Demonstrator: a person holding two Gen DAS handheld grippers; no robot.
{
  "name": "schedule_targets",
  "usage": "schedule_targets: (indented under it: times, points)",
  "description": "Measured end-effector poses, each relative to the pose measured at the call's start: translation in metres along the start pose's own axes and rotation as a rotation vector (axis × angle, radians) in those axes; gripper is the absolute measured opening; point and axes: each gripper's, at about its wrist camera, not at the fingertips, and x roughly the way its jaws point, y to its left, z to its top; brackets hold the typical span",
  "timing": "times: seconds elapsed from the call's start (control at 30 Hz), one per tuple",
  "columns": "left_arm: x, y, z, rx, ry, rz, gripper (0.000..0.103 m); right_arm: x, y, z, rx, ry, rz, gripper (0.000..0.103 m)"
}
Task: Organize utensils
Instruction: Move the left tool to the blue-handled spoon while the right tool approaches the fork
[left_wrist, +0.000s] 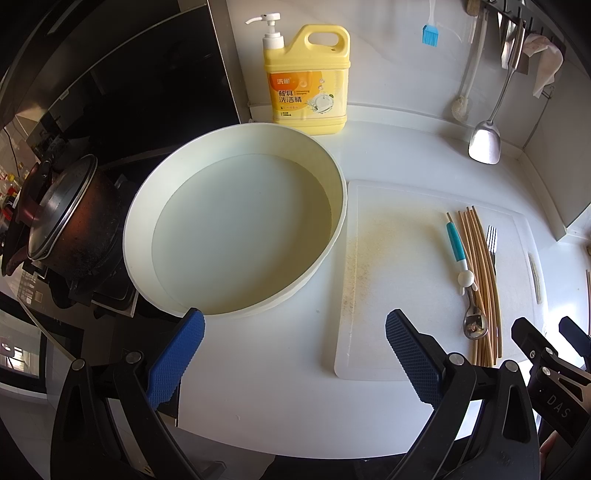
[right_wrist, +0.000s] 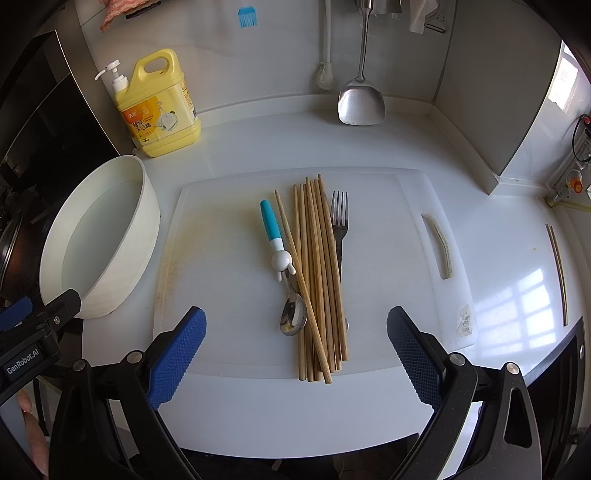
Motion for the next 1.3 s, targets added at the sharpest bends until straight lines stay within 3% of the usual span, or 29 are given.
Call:
schedule_targets:
  times: [0.47, 0.77, 1.1, 1.3]
  points:
    - [0.005, 0.003, 0.001, 0.011, 0.003, -0.007, 0.097, -0.001, 0.001, 0.001, 0.015, -0.008, -0.005, 0.094]
    - [0.013, -0.004, 0.0, 0.084, -0.029, -0.054, 0.097, 0.001, -0.005, -0.006, 0.064, -0.021, -0.004, 0.094]
    - [0.034, -0.044, -0.007, 0.169, -0.065, -0.151, 0.097, 0.01, -0.041, -0.028, 0.123, -0.06, -0.053, 0.094]
    - [0.047, -0.075, -0.01, 0.134, -0.057, -0.175, 0.097, 0.023, -0.074, -0.033, 0.09, -0.055, -0.049, 0.094]
